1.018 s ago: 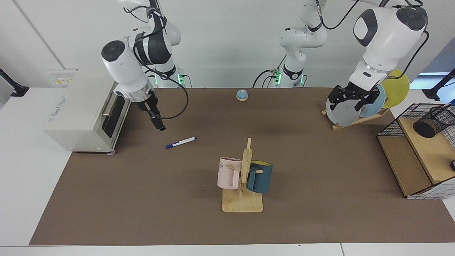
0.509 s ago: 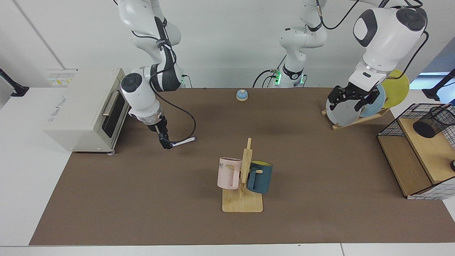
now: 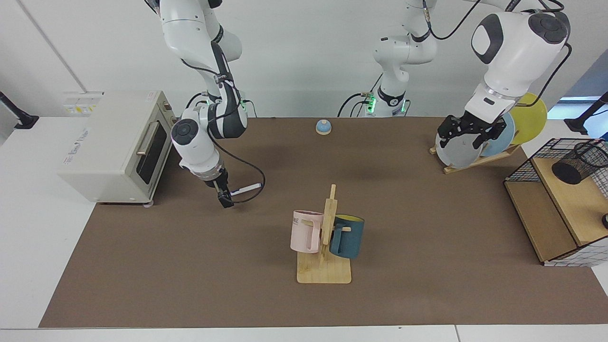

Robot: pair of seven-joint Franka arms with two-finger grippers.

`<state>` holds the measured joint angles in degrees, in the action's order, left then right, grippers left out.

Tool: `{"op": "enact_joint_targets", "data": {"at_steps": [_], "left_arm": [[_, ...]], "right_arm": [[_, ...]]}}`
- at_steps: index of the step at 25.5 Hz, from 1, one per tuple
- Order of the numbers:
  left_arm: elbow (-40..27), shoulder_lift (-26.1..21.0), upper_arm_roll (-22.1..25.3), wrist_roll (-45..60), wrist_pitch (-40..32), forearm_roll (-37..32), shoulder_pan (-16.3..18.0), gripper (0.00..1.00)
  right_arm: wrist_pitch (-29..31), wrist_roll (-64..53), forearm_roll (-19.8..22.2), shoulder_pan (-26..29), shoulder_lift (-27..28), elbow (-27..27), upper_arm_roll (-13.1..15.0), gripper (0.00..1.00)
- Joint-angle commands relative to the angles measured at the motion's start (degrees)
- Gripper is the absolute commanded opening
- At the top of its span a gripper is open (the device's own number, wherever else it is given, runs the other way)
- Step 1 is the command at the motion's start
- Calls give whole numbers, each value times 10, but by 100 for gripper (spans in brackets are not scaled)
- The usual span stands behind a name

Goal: Put markers into pen holder

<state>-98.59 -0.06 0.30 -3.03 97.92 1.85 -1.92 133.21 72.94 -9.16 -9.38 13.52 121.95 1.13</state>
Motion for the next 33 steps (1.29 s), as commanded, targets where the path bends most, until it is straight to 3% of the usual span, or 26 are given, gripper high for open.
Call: {"op": "enact_joint_targets", "data": {"at_steps": [1, 13, 22, 29, 33], "left_arm": [[-19, 16, 0, -8, 0, 5, 3, 100], [-20, 16, 0, -8, -8, 5, 2, 100], [-20, 16, 0, -8, -9, 5, 2, 100], [-20, 16, 0, -8, -9, 5, 2, 100], [-20, 16, 0, -8, -10, 5, 2, 100]], "right_arm": [[-12, 3, -15, 2, -6, 3, -3, 100], [-12, 1, -15, 4, -2, 12, -3, 96], [-12, 1, -15, 5, 5, 10, -3, 0], [-22, -4, -17, 4, 3, -4, -3, 0], [-88, -18, -16, 3, -2, -50, -3, 0]]}}
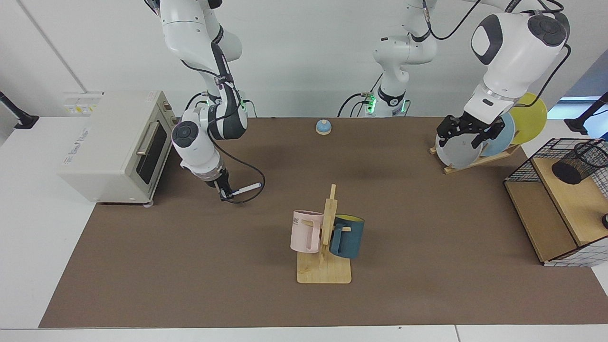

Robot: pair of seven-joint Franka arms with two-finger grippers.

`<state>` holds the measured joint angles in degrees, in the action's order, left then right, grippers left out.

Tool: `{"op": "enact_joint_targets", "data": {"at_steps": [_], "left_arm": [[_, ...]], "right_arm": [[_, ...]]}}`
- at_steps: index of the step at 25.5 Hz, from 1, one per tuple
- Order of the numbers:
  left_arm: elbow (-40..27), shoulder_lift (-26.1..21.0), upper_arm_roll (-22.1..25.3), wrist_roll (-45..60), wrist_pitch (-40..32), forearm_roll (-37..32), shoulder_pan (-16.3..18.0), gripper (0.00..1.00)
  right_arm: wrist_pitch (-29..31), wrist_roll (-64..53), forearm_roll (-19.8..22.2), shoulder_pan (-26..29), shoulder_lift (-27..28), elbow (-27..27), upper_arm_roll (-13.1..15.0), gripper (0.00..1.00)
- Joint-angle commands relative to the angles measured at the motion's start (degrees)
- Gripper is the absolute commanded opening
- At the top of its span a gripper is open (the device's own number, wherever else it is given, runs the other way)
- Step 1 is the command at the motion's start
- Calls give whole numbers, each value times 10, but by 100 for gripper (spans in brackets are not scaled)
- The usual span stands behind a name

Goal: Put markers into pen holder

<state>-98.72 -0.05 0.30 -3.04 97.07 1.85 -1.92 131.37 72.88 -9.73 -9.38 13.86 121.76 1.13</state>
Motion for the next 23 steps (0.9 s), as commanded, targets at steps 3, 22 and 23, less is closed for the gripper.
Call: {"op": "enact_joint_targets", "data": {"at_steps": [3, 22, 23], "left_arm": [[-18, 16, 0, -19, -5, 5, 3, 100], [5, 15, -8, -288, -20, 9, -7, 100], [6, 15, -9, -320, -19, 9, -11, 100]], "right_arm": [[-136, -36, -11, 3, -8, -97, -3, 0], [-269, -12, -149, 2, -112, -190, -4, 0], [-270, -1, -163, 2, -119, -190, -4, 0]]}}
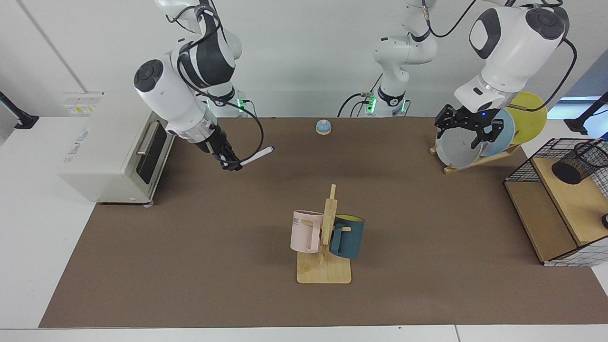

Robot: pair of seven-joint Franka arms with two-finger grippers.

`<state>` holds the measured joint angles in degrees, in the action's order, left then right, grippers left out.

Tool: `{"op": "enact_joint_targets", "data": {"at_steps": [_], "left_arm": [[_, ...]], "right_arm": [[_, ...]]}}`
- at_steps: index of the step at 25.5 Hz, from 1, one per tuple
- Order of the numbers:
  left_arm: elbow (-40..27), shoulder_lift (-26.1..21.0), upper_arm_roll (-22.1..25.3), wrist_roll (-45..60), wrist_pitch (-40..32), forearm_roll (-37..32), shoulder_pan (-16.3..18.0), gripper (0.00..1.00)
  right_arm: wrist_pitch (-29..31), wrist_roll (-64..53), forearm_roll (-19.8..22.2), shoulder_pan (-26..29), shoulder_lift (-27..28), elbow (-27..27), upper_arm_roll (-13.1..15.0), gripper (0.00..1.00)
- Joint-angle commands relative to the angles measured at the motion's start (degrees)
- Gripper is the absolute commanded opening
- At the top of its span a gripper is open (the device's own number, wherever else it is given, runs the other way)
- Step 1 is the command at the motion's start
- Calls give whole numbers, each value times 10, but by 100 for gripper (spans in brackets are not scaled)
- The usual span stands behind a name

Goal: Put markers into pen holder

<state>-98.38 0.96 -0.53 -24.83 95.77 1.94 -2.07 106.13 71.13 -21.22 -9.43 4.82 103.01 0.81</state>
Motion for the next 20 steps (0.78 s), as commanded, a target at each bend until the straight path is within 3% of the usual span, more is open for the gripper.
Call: {"op": "enact_joint_targets", "data": {"at_steps": [1, 6, 10, 17, 20], "left_arm": [[3, 4, -1, -132, -6, 8, -13, 100], [6, 5, -18, -262, 3, 5, -14, 100], [25, 4, -36, -348, 12, 4, -14, 100], [43, 5, -75, -417, 12, 3, -14, 100], [41, 7, -94, -466, 19, 7, -14, 100]], "right_arm": [[-17, 29, -61, 3, -35, -3, -1, 0], [-17, 94, -105, 2, -49, -4, -23, 0], [-6, 165, -125, 2, -51, -6, -57, 0], [84, 276, -125, 2, -58, -5, -115, 0], [102, 303, -125, -6, -54, -4, -127, 0]]}}
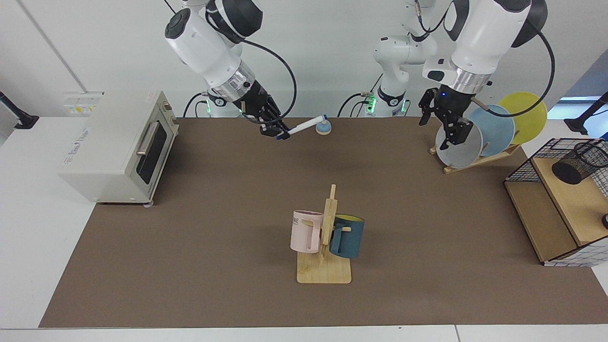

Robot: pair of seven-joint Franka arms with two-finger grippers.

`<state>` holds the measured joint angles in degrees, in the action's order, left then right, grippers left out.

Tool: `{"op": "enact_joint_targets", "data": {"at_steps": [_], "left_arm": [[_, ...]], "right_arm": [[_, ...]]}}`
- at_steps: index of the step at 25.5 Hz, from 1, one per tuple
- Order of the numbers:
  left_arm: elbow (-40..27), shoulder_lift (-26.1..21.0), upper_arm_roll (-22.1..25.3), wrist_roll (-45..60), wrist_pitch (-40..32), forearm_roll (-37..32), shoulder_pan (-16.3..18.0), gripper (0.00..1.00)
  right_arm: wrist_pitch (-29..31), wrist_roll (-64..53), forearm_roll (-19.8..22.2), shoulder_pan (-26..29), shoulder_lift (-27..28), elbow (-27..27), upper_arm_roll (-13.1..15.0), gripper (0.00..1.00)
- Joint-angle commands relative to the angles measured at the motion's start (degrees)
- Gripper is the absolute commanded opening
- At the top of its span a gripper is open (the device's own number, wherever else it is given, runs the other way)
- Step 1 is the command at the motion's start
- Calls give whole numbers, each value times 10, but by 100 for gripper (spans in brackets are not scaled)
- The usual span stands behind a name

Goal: Put markers into pen holder

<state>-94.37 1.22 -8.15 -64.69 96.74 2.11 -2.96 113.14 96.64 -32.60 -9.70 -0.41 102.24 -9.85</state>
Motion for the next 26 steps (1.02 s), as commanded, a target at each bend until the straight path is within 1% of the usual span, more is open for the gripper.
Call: {"op": "enact_joint_targets", "data": {"at_steps": [1, 8, 13, 17, 22, 26], "left_arm": [[0, 4, -23, -79, 11, 6, -6, 100], [1, 4, -72, -94, 13, 11, -6, 100], [1, 4, -107, -75, 33, 13, -6, 100], [2, 3, -122, -62, 41, 17, -6, 100], [5, -2, -148, -58, 64, 17, -6, 100], [5, -3, -149, -48, 64, 17, -11, 97]], "right_arm": [[42, 56, -12, -13, 0, 3, -20, 0], [106, 113, -12, -57, 15, 5, -20, 0], [132, 130, -18, -77, 26, 4, -20, 0], [157, 133, -40, -92, 33, 4, -19, 0], [176, 147, -40, -104, 39, 5, -20, 0], [186, 149, -40, -114, 46, 5, -20, 0]]}}
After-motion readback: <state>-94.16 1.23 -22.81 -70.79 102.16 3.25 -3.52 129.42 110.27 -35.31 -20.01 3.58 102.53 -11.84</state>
